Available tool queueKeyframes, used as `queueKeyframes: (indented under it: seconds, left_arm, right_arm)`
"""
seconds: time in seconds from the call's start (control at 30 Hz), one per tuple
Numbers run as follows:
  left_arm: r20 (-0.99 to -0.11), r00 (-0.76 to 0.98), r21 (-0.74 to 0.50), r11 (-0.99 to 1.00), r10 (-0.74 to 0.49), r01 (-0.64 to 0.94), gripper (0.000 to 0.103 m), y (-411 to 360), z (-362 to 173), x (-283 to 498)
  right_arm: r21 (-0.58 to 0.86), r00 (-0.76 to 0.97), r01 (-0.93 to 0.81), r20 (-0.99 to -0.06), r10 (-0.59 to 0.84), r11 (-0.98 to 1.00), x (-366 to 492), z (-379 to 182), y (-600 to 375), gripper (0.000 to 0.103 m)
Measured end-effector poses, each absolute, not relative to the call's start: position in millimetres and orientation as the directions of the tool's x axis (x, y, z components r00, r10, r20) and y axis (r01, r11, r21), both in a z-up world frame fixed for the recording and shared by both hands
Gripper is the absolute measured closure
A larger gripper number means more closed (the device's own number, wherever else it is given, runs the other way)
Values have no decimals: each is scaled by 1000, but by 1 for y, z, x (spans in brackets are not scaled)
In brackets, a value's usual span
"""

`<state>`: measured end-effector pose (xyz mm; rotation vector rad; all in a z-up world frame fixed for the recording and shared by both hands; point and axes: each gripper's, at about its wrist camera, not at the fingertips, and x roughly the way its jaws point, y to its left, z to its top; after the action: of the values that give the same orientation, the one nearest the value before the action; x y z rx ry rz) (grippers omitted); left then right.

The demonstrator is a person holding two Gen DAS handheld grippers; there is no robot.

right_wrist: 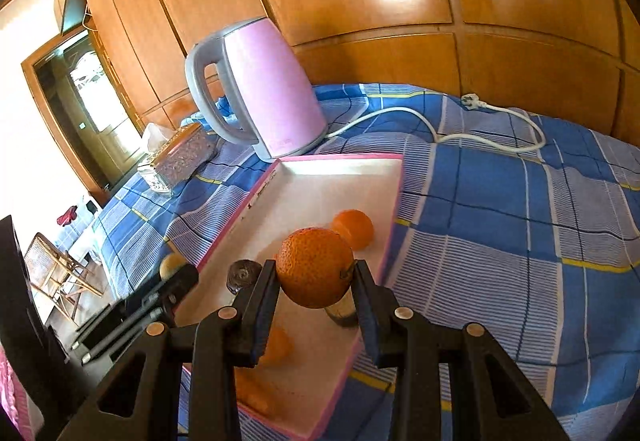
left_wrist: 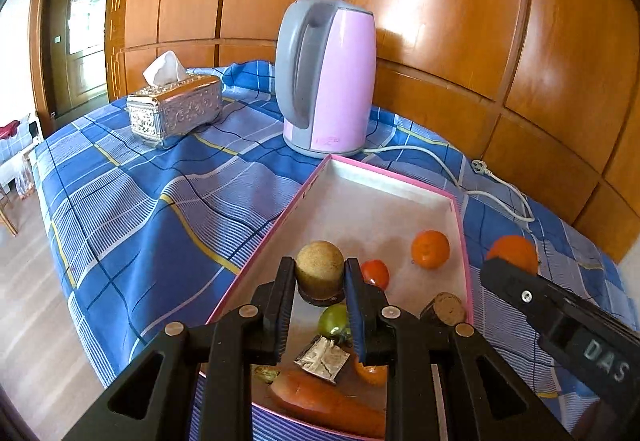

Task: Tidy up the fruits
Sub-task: 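Carry yellow fruit to pink tray with left tool while right tool carries orange there, then open left tool to drop yellow fruit in tray while right tool releases orange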

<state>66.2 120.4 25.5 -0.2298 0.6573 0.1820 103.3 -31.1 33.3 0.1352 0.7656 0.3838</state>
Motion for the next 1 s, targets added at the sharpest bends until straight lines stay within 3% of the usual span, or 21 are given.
queueKeyframes:
  seconds: [0.53, 0.83, 1.0]
  left_arm:
    - [-668, 740, -179, 949, 77, -261, 78, 133, 16, 77]
    - [-677, 732, -301, 937, -78, -178, 78, 143, 4, 86]
    - [-659, 745, -289, 949, -100, -128, 78, 139, 6, 90]
  right_arm:
    - [319, 615, -305, -653, 441, 897, 128, 21, -17, 65]
    - [344, 581, -306, -671, 461, 887, 136, 6, -16, 64]
    - [363, 560, -305, -679, 474, 880, 138, -4, -19, 64]
